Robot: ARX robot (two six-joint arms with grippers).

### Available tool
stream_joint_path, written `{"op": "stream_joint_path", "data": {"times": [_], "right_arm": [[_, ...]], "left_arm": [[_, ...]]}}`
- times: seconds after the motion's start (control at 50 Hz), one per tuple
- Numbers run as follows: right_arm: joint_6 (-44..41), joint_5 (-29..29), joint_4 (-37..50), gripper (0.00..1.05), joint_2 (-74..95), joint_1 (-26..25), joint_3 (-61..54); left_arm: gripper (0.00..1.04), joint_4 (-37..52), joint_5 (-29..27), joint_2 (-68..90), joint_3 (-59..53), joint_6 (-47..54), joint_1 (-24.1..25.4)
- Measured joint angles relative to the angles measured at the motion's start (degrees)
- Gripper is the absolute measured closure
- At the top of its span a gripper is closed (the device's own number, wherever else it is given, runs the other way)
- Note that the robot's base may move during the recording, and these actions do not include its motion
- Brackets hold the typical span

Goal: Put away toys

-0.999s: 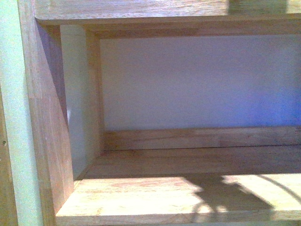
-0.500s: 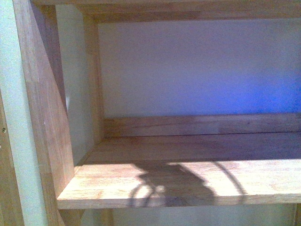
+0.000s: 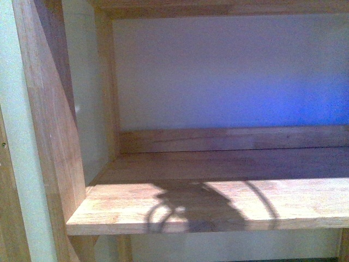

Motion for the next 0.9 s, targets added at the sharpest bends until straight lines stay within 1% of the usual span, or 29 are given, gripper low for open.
{"op": "stream_joint_path", "data": {"times": [0.04,0.06,0.1,0.12,0.2,0.24,0.28,0.3,0.36,0.38,0.52,0.899], "right_arm": [[-0.1,0.3,0.1,0.95,0.0,0.1,-0.1],[-0.3,0.2,0.2,0.92,0.0,0.1,-0.3],[-0.4,0.3,0.2,0.83,-0.1,0.1,-0.5],[-0.4,0.3,0.2,0.81,-0.1,0.1,-0.6],[-0.7,1.0,0.8,0.66,-0.5,-0.3,-1.6],[-1.0,1.7,1.1,0.58,-0.8,-0.5,-2.1],[-1.2,2.6,1.6,0.51,-1.1,-0.8,-2.7],[-1.4,3.5,2.0,0.45,-1.4,-1.0,-3.3],[-2.6,5.0,3.0,0.35,-2.2,-1.2,-4.6],[-3.2,5.7,3.7,0.30,-2.7,-1.3,-5.2],[-6.1,8.3,5.0,0.06,-5.1,-1.9,-7.8],[-9.5,10.6,8.3,0.06,-13.8,-2.6,-14.5]], "left_arm": [[0.06,0.0,0.0,0.0,0.0,0.0,0.0],[0.06,0.0,0.0,0.0,0.0,0.0,0.0],[0.06,0.0,0.0,0.0,0.0,0.0,0.0],[0.06,0.0,0.0,0.0,0.0,0.0,0.0],[0.06,0.0,0.0,0.0,0.0,0.0,0.0],[0.06,0.0,0.0,0.0,0.0,0.0,0.0],[0.06,0.0,0.0,0.0,0.0,0.0,0.0],[0.06,0.0,0.0,0.0,0.0,0.0,0.0],[0.06,0.0,0.0,0.0,0.0,0.0,0.0],[0.06,0.0,0.0,0.0,0.0,0.0,0.0],[0.06,0.0,0.0,0.0,0.0,0.0,0.0],[0.06,0.0,0.0,0.0,0.0,0.0,0.0]]}}
